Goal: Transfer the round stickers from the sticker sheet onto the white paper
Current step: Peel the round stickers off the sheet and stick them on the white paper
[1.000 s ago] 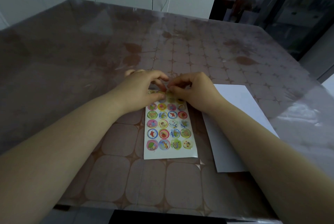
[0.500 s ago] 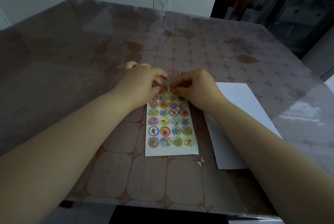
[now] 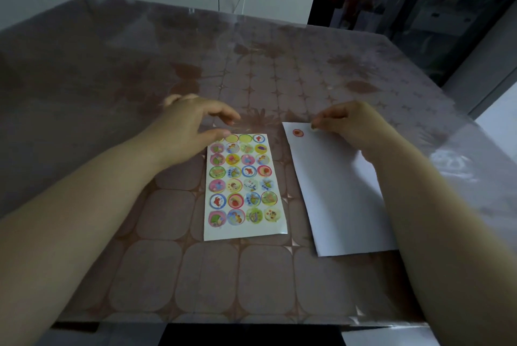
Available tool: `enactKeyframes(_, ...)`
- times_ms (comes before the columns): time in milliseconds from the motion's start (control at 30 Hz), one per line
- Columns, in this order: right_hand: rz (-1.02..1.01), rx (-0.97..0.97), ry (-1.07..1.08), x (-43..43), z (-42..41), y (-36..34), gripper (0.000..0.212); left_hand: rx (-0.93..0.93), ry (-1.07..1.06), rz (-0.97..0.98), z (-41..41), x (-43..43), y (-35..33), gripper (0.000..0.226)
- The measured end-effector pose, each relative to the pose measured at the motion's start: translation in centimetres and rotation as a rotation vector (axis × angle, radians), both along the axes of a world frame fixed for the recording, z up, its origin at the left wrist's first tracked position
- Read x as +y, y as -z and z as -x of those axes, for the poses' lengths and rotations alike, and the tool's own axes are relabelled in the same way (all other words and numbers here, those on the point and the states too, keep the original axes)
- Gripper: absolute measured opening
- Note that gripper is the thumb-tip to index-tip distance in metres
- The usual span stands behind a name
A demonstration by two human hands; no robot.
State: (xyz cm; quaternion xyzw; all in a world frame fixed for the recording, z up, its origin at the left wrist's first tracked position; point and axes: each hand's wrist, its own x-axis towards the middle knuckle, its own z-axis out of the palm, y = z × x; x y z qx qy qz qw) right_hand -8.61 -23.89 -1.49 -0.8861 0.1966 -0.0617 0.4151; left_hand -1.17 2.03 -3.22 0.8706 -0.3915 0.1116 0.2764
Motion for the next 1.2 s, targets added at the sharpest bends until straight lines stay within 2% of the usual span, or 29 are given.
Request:
enactKeyframes(400, -0.028, 0.056, 0.027, 0.1, -0.2, -0.1, 0.008, 0.051, -0.011, -0.085, -1.0, 1.0, 0.1, 0.015)
enactKeyframes(633, 0.028, 0.03, 0.037, 0.2, -0.4, 0.5, 0.004, 0.056, -0.033, -0.084, -1.0, 1.1, 0.2, 0.024)
enactKeyframes(833, 0.089, -0.005, 0.048, -0.2, -0.9, 1.0, 0.027, 0.085, -0.043, -0.104, -1.0, 1.0, 0.2, 0.025)
enactKeyframes(1067, 0.149, 0.0, 0.01, 0.1, -1.0, 1.5, 0.013, 0.084, -0.025, -0.148, -1.0, 1.2, -0.1, 0.018)
enactKeyframes(1200, 0.031, -0.187, 0.149, 0.5, -0.7, 0.8, 0.005, 0.088, 0.003, -0.161, -1.1, 1.5, -0.3, 0.012)
